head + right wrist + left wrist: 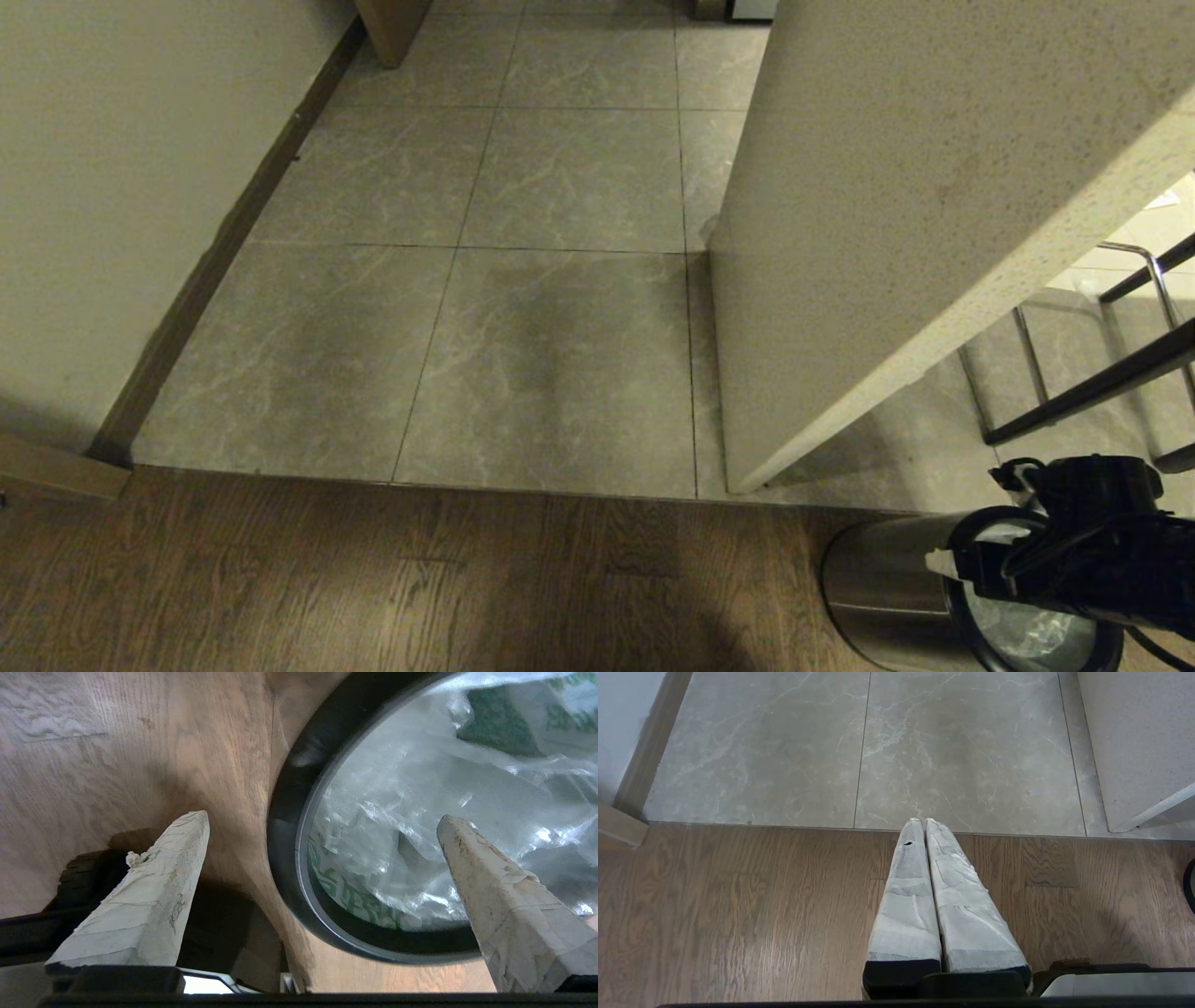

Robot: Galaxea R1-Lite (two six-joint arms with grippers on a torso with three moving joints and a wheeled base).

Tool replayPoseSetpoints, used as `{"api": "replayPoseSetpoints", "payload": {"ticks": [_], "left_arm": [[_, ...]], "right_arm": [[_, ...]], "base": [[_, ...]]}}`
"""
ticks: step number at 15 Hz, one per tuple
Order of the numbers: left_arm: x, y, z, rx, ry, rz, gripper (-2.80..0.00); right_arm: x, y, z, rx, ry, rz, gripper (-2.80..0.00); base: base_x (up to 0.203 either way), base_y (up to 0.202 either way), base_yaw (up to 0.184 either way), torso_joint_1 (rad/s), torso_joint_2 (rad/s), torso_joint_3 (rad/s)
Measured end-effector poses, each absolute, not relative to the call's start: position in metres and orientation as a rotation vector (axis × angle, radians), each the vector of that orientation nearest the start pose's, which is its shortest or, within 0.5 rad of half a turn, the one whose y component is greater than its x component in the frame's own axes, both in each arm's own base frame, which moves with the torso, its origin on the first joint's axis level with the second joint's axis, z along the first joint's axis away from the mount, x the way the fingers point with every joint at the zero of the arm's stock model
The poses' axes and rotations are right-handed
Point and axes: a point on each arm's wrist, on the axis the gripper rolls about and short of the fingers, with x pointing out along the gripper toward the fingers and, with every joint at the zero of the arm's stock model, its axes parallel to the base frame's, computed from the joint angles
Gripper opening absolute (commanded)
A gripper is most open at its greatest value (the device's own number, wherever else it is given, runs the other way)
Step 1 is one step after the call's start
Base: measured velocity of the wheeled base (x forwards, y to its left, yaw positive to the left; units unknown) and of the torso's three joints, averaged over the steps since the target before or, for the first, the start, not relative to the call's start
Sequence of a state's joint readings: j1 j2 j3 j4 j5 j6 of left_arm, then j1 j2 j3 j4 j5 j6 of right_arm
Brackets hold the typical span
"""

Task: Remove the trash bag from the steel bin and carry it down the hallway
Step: Place the outer trash can on the ground

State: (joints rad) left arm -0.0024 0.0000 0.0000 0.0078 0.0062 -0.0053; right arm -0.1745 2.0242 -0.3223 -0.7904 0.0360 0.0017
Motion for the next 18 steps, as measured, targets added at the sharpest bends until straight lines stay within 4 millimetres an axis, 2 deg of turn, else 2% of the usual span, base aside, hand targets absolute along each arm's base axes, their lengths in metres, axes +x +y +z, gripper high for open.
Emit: {"api": "replayPoseSetpoints", "payload": {"ticks": [6, 10, 14, 17, 18], "left_arm": [[-0.023, 0.0, 0.075, -0.005, 0.008, 0.002, -2.8], [-0.023, 0.0, 0.075, -0.006, 0.007, 0.003, -2.8], [-0.023, 0.0, 0.075, -0.006, 0.008, 0.003, -2.8], [-0.023, 0.0, 0.075, -0.005, 0.008, 0.002, -2.8], [-0.023, 0.0, 0.075, -0.005, 0.008, 0.003, -2.8]], "right_arm": [[0.261, -0.015, -0.019, 0.06, 0.885, -0.029, 0.0], [0.272, -0.011, -0.032, 0.061, 0.904, -0.017, 0.0], [0.274, -0.011, -0.037, 0.061, 0.916, -0.017, 0.0], [0.283, -0.012, -0.042, 0.057, 0.864, -0.021, 0.0], [0.286, -0.012, -0.045, 0.058, 0.844, -0.02, -0.12]], "base": [[0.0, 0.0, 0.0, 0.0, 0.0, 0.0], [0.0, 0.0, 0.0, 0.0, 0.0, 0.0], [0.0, 0.0, 0.0, 0.0, 0.0, 0.0], [0.0, 0.0, 0.0, 0.0, 0.0, 0.0], [0.0, 0.0, 0.0, 0.0, 0.0, 0.0]]}}
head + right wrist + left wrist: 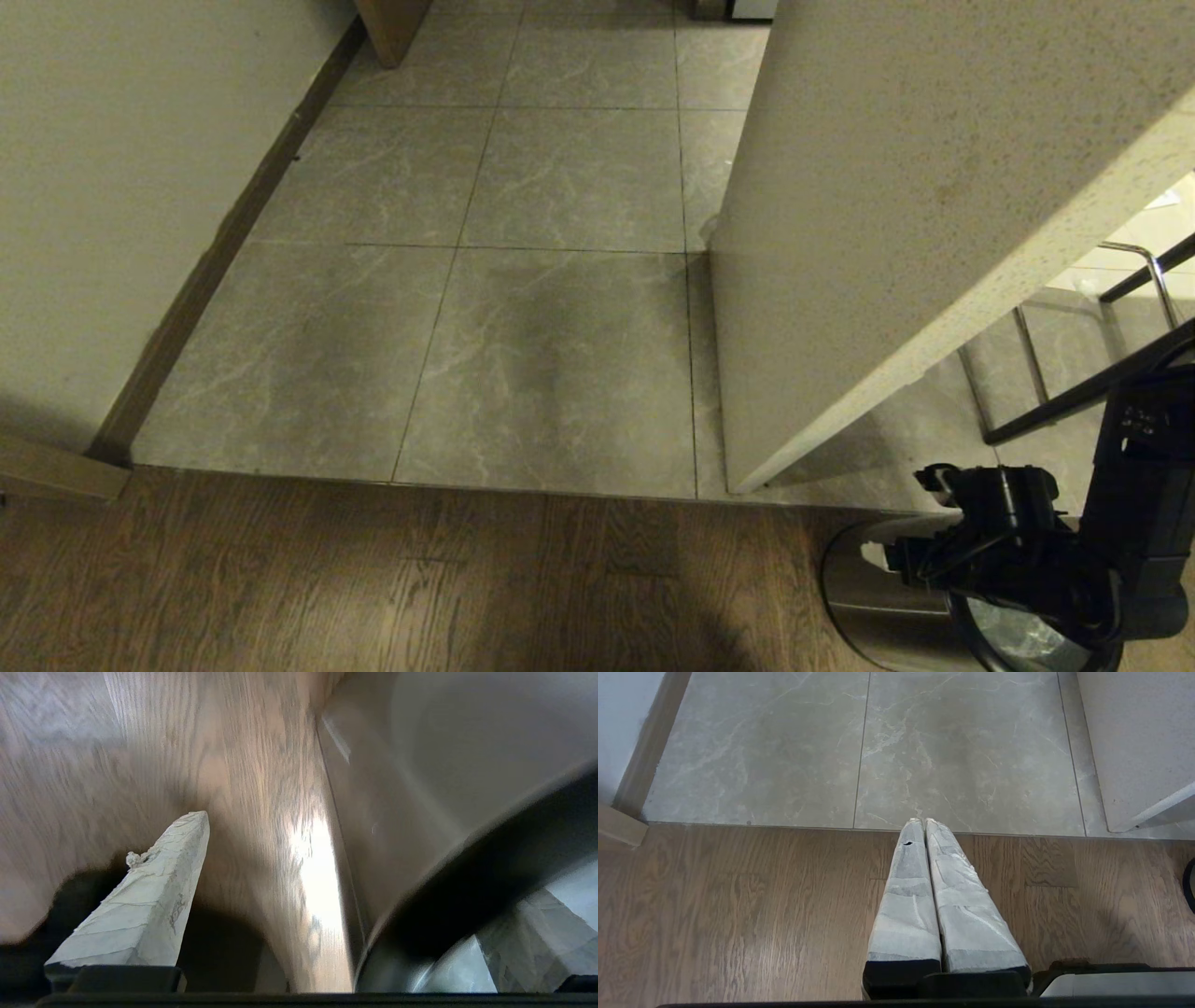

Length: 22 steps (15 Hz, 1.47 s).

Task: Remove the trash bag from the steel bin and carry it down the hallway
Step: Place the outer trash can on the ground

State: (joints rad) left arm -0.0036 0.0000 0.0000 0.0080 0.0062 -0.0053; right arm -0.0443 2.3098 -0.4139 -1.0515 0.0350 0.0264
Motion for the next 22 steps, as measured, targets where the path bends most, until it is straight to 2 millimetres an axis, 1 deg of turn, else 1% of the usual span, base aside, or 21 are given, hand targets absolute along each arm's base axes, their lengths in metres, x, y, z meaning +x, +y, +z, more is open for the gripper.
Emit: {"api": "replayPoseSetpoints", "payload": {"ticks": [1, 7, 11, 13, 15, 17, 19, 20, 22], "left_arm": [[-0.023, 0.0, 0.075, -0.005, 0.008, 0.003, -2.8], [-0.023, 0.0, 0.075, -0.004, 0.008, 0.002, -2.8], [-0.023, 0.0, 0.075, -0.004, 0.008, 0.003, -2.8], [-0.023, 0.0, 0.075, -0.005, 0.008, 0.002, -2.8], [-0.023, 0.0, 0.075, -0.005, 0.007, 0.002, -2.8], [-0.023, 0.0, 0.075, -0.006, 0.008, 0.003, -2.8], [-0.023, 0.0, 0.075, -0.006, 0.008, 0.003, -2.8], [-0.023, 0.0, 0.075, -0.006, 0.008, 0.003, -2.8], [-0.023, 0.0, 0.075, -0.005, 0.008, 0.002, -2.8]], "right_arm": [[0.287, -0.012, -0.046, 0.059, 0.836, -0.02, -2.8], [0.287, -0.012, -0.052, 0.05, 0.844, -0.017, -2.8], [0.287, -0.012, -0.053, 0.052, 0.846, -0.014, -2.8], [0.285, -0.016, -0.05, 0.053, 0.846, -0.034, -2.8], [0.28, -0.022, -0.039, 0.057, 0.828, -0.065, -2.8], [0.278, -0.024, -0.033, 0.058, 0.816, -0.073, -2.8], [0.273, -0.031, -0.026, 0.052, 0.829, -0.088, -2.8], [0.269, -0.036, -0.018, 0.048, 0.826, -0.1, -2.8], [0.258, -0.046, 0.012, 0.038, 0.772, -0.137, -2.8]], "base": [[0.0, 0.0, 0.0, 0.0, 0.0, 0.0], [0.0, 0.0, 0.0, 0.0, 0.0, 0.0], [0.0, 0.0, 0.0, 0.0, 0.0, 0.0], [0.0, 0.0, 0.0, 0.0, 0.0, 0.0], [0.0, 0.0, 0.0, 0.0, 0.0, 0.0], [0.0, 0.0, 0.0, 0.0, 0.0, 0.0], [0.0, 0.0, 0.0, 0.0, 0.0, 0.0], [0.0, 0.0, 0.0, 0.0, 0.0, 0.0], [0.0, 0.0, 0.0, 0.0, 0.0, 0.0]]}}
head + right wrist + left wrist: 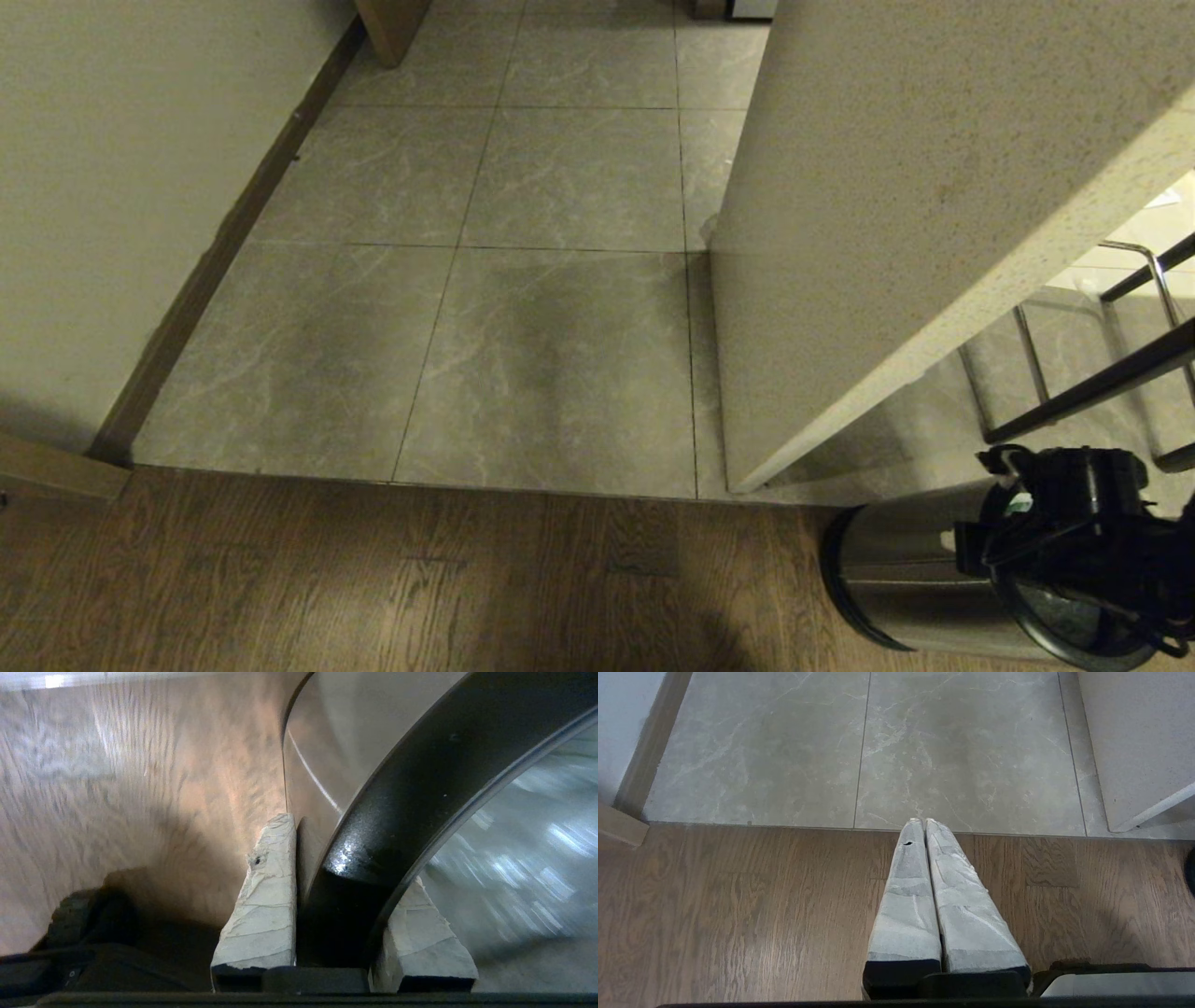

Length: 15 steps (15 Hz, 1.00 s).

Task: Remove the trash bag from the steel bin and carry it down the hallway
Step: Place the outer trash can on the ground

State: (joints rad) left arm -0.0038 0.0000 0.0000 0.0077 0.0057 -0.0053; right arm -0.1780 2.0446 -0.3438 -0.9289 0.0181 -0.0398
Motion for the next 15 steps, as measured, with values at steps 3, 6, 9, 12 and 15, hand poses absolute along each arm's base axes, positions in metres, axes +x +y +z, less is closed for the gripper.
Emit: {"api": "replayPoseSetpoints", "payload": {"ticks": [3, 6, 9, 12, 15], "left_arm": [[-0.023, 0.0, 0.075, -0.005, 0.008, 0.003, -2.8], [-0.023, 0.0, 0.075, -0.005, 0.008, 0.002, -2.8], [-0.023, 0.0, 0.075, -0.005, 0.008, 0.002, -2.8], [-0.023, 0.0, 0.075, -0.005, 0.008, 0.004, -2.8], [-0.023, 0.0, 0.075, -0.005, 0.008, 0.004, -2.8]], "right_arm": [[0.238, -0.053, 0.058, 0.03, 0.69, -0.177, -2.8], [0.214, -0.054, 0.091, 0.021, 0.646, -0.203, -2.8], [0.2, -0.052, 0.113, 0.0, 0.586, -0.212, -2.8], [0.174, -0.046, 0.153, -0.028, 0.494, -0.218, -2.8], [0.149, -0.039, 0.178, -0.038, 0.477, -0.219, -2.8]], "base": [[0.0, 0.0, 0.0, 0.0, 0.0, 0.0], [0.0, 0.0, 0.0, 0.0, 0.0, 0.0], [0.0, 0.0, 0.0, 0.0, 0.0, 0.0], [0.0, 0.0, 0.0, 0.0, 0.0, 0.0], [0.0, 0.0, 0.0, 0.0, 0.0, 0.0]]}}
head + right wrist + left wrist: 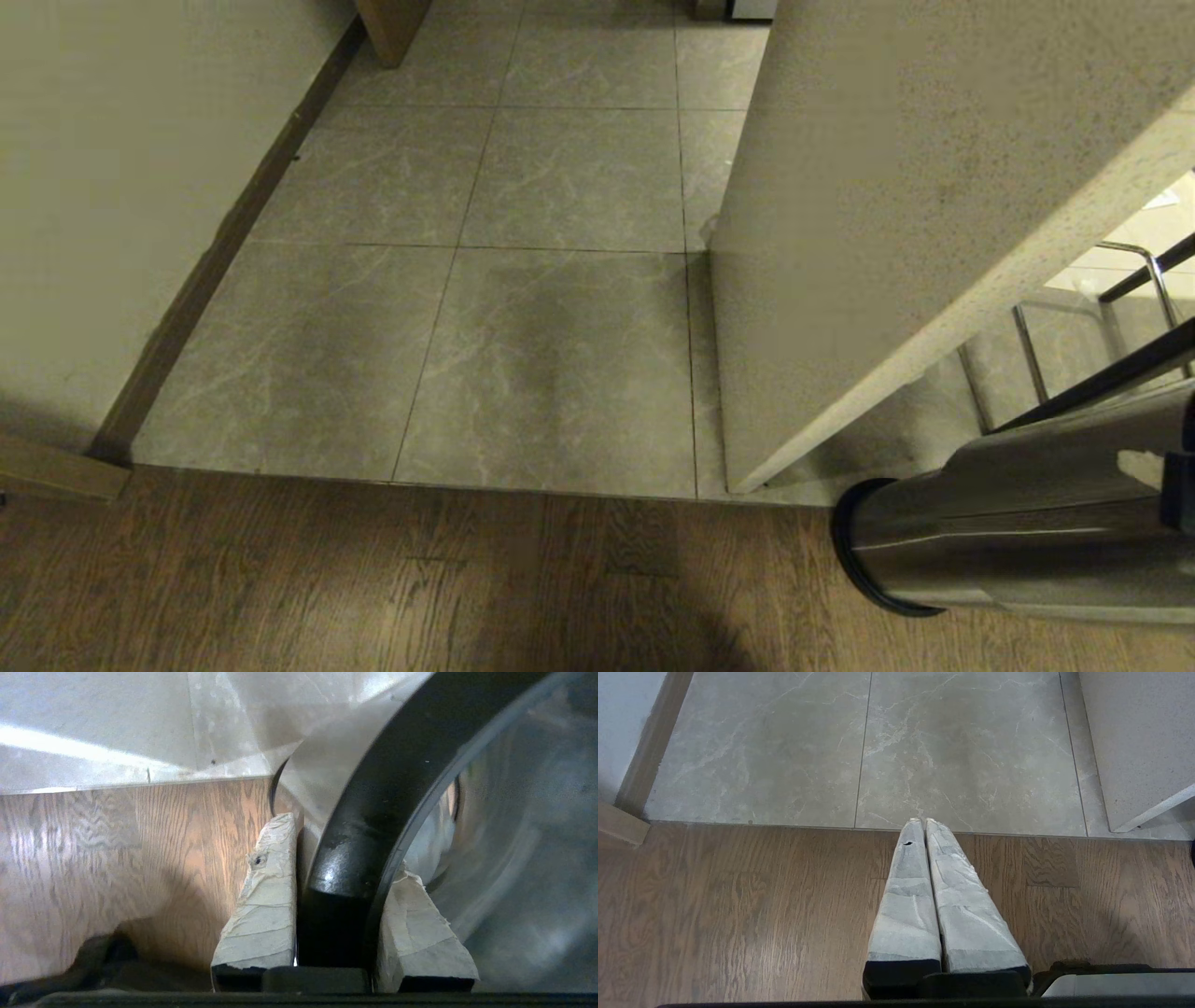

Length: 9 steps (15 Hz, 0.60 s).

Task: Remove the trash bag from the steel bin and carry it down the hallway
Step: Place the outer trash can on the ground

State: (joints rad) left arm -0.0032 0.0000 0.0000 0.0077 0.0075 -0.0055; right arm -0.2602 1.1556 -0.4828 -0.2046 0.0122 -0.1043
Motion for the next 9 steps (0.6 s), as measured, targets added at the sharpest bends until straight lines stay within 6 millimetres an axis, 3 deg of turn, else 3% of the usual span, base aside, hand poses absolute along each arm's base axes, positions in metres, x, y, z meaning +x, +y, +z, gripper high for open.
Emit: {"api": "replayPoseSetpoints", "payload": {"ticks": [9], "left_arm": [[-0.0228, 0.0002, 0.0747, -0.005, 0.008, 0.004, -2.8]], "right_arm": [[0.1365, -0.0361, 0.1922, -0.048, 0.404, -0.223, -2.8]], "base": [[0.0, 0.0, 0.0, 0.0, 0.0, 0.0]]}}
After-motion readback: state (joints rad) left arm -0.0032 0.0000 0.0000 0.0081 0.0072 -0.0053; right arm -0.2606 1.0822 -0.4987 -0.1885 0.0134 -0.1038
